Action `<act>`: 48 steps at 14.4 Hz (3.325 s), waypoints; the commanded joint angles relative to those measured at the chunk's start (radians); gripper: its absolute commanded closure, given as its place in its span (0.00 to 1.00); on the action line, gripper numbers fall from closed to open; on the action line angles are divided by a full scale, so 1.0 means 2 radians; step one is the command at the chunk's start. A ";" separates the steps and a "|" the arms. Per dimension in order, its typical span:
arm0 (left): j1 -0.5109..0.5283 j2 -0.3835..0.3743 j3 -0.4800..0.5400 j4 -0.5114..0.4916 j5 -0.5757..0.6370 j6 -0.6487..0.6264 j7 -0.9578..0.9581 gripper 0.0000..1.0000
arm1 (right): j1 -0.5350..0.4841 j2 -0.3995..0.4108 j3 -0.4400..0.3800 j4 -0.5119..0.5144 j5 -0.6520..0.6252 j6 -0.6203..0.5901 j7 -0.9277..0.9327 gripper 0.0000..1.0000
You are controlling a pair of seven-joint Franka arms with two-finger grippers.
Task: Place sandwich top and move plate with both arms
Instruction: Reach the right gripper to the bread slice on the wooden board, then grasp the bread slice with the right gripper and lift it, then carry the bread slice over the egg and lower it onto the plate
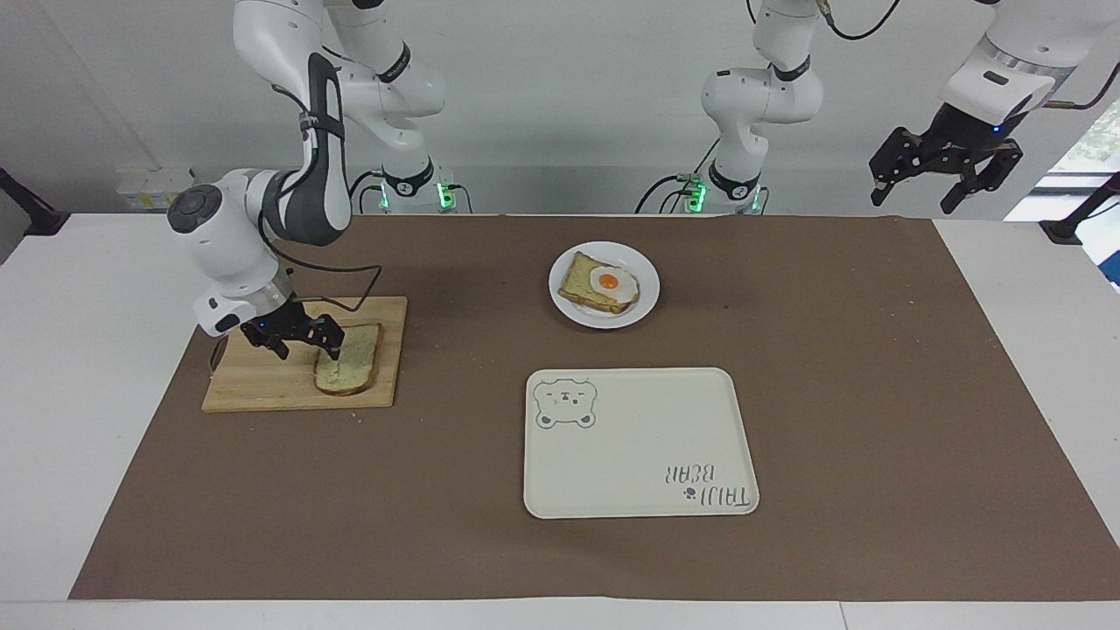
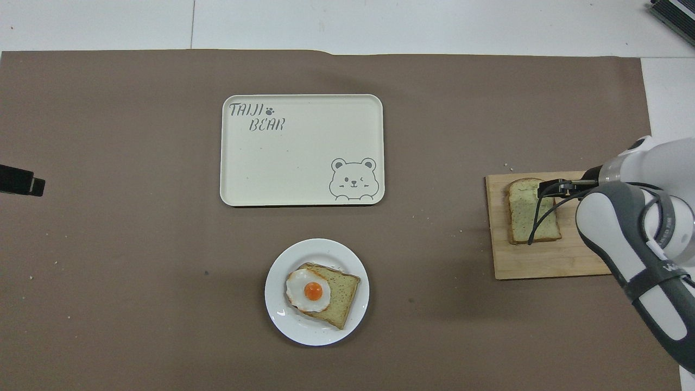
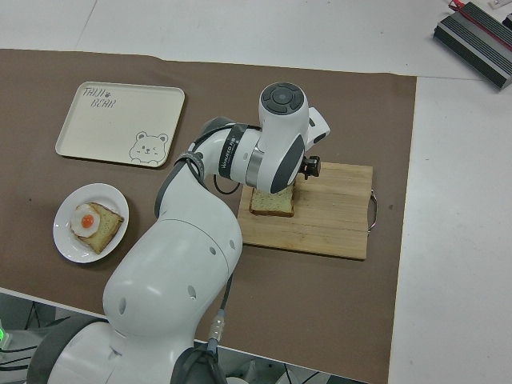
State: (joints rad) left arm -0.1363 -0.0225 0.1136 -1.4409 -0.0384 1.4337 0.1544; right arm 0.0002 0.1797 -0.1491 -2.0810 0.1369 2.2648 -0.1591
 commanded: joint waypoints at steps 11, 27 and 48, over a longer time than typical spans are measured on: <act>0.008 0.004 -0.005 0.011 0.005 -0.012 -0.002 0.00 | -0.023 0.021 0.003 -0.019 0.088 0.018 -0.105 1.00; 0.007 -0.004 -0.007 0.006 0.005 -0.069 -0.002 0.00 | -0.012 0.011 0.009 0.030 0.073 -0.035 -0.061 1.00; 0.016 -0.002 -0.002 -0.010 0.004 0.013 -0.001 0.00 | 0.240 -0.058 0.015 0.046 0.076 -0.158 0.181 1.00</act>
State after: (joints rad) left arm -0.1089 -0.0129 0.1172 -1.4481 -0.0384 1.4615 0.1536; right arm 0.4118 0.0708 -0.1188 -1.9630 0.2813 1.9233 0.1345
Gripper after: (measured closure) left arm 0.000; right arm 0.890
